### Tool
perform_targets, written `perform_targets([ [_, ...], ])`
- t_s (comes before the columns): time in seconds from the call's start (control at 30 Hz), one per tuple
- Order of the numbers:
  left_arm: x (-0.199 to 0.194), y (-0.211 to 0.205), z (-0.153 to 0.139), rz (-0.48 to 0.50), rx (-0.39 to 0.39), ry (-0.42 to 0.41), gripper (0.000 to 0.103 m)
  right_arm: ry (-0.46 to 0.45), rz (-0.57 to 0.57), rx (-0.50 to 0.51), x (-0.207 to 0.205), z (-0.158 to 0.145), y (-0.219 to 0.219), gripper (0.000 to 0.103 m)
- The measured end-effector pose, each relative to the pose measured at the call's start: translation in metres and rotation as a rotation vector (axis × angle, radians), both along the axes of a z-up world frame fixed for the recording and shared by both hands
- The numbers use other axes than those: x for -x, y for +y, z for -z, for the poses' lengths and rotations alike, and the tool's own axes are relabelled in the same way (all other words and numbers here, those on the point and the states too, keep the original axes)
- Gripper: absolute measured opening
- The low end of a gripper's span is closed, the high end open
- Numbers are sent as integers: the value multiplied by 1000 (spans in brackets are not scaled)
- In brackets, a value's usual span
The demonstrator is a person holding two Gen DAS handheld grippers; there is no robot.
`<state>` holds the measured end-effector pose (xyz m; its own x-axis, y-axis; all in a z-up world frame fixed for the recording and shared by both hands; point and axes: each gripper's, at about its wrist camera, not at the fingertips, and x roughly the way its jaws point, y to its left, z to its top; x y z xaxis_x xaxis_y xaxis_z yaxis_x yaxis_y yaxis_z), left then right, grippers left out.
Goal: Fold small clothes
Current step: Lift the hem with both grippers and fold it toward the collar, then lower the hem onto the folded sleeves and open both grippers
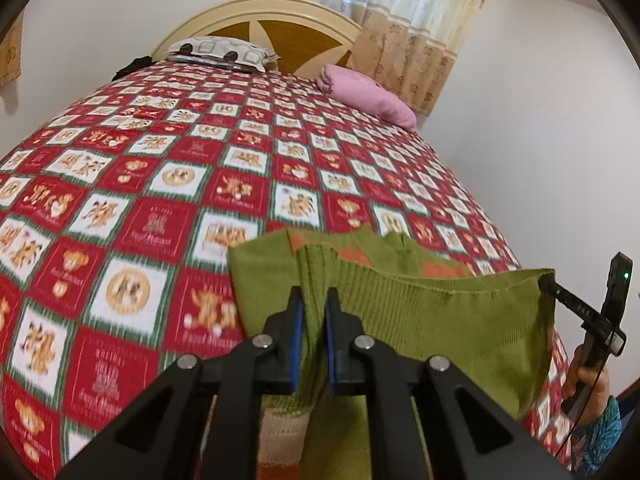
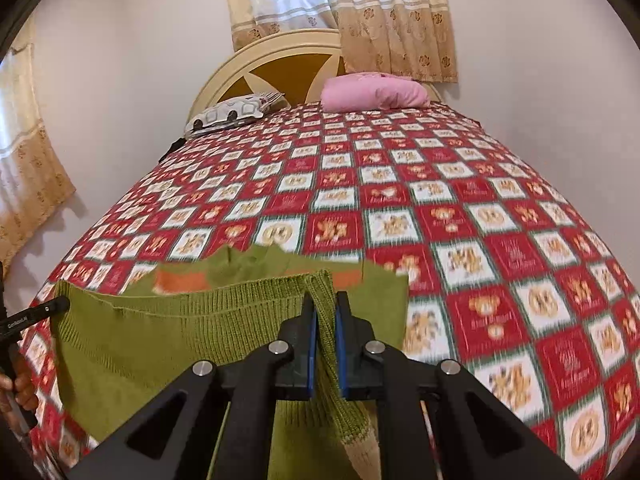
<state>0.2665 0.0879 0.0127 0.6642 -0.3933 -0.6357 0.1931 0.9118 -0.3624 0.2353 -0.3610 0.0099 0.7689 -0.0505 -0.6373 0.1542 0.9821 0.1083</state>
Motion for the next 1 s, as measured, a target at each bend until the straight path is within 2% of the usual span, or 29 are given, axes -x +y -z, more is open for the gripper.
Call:
perform_targets([
  [0.2,-43,-3,6,-18,4,8,10,9,15,32,-44,9,-8,7],
  [0.53,-98,-6,26,-51,12,36,10,37,50,59,-94,33,-20,7],
  [0.73,-122,-12,41,-75,-4,46,9,49,66,94,-120,53,-21,7],
  [0.87,-128,-16,55,-81,-56,54,9,76,67,139,-131,70,-19,7],
  [1.0,-137,-14,59,-100,-37,64,9,65,80,137,-138,73,-25,7],
])
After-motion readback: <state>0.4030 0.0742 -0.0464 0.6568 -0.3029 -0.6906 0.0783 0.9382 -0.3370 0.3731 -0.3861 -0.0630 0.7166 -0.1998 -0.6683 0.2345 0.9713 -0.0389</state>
